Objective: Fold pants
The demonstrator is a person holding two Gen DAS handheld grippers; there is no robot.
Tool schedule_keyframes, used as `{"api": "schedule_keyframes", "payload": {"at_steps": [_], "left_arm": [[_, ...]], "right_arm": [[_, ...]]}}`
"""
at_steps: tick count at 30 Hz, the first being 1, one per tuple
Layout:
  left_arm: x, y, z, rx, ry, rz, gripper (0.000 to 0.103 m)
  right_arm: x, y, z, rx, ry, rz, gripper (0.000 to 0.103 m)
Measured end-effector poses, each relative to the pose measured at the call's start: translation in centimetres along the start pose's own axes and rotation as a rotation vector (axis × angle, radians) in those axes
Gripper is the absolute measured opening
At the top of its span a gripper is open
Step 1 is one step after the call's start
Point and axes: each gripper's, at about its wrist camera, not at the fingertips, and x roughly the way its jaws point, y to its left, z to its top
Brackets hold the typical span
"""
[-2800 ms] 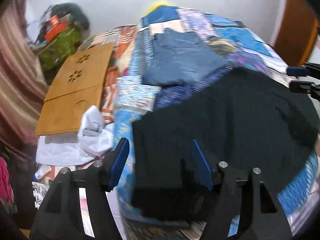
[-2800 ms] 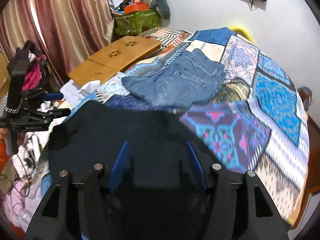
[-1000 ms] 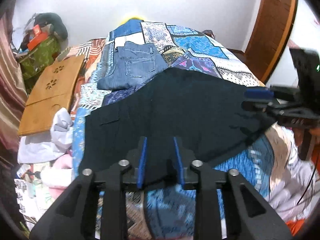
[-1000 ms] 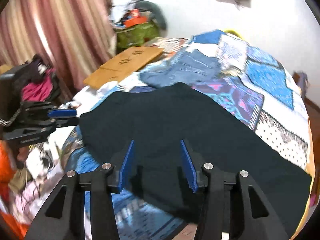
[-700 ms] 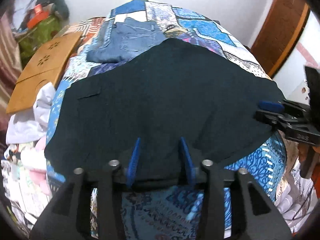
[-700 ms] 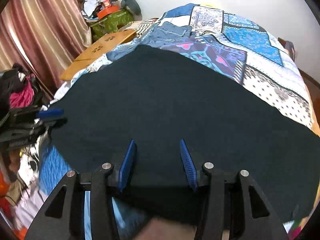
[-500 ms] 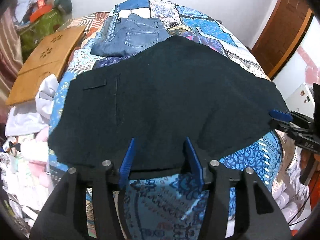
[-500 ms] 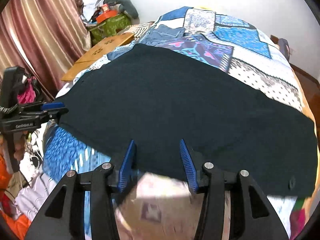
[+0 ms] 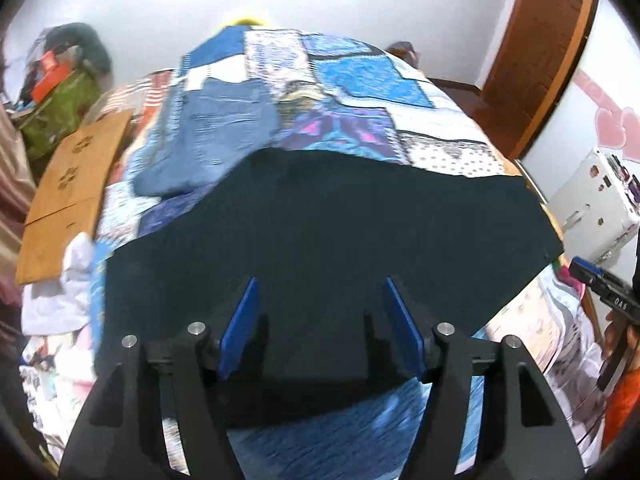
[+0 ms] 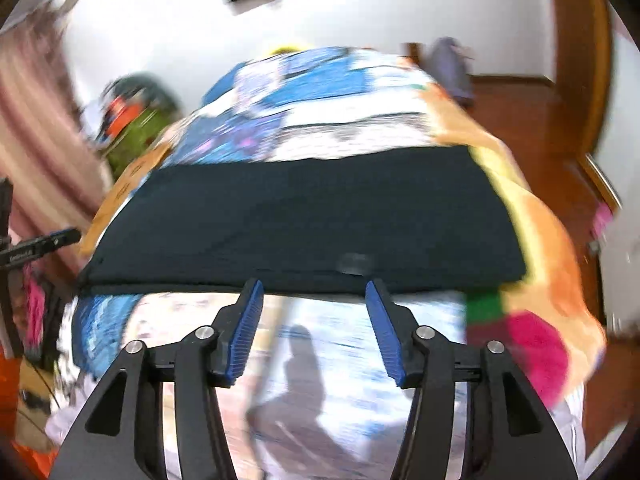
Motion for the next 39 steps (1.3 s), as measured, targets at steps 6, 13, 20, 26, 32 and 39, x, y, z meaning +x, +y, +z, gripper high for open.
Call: {"api": "schedule_keyframes", "payload": {"at_steps": [6,13,20,26,32,39], "left_arm": [[5.3,-5.8,1.8,0.086,0.084,-0.027,0.066],[10.1,-12.2,1.7,0.209,0.155,-0.021,0.076],[12.8,-15.8,3.6,0.221,0.192,-0.06,0.083],[14.4,-18.1,4.1,0.256,0.17,-0.035,0.092],[15.3,-19.2,4.6,0.269,0.175,-0.055,0.092],[14.4,-18.7,4.7,0.252,0.178,-0.102,0.092]], "right_arm": [[-0.9,-5.7,-1.1,0.165,-0.02,-0.048,0.054],[0.7,-8.8,-1.7,0.296,-0.013,-0.006,0.054],[2.0,-10.2,-2.0,0.387,-0.028,0.052,0.054],[2.6,-11.1,-1.6,0.447,-0.078,0.075,0.056],[2.8,-11.7,-1.0,0.473,-0.15,0.041,0.049],[1.7,-11.6,-0.2,0.418,-0.189,-0.008,0.009]]}}
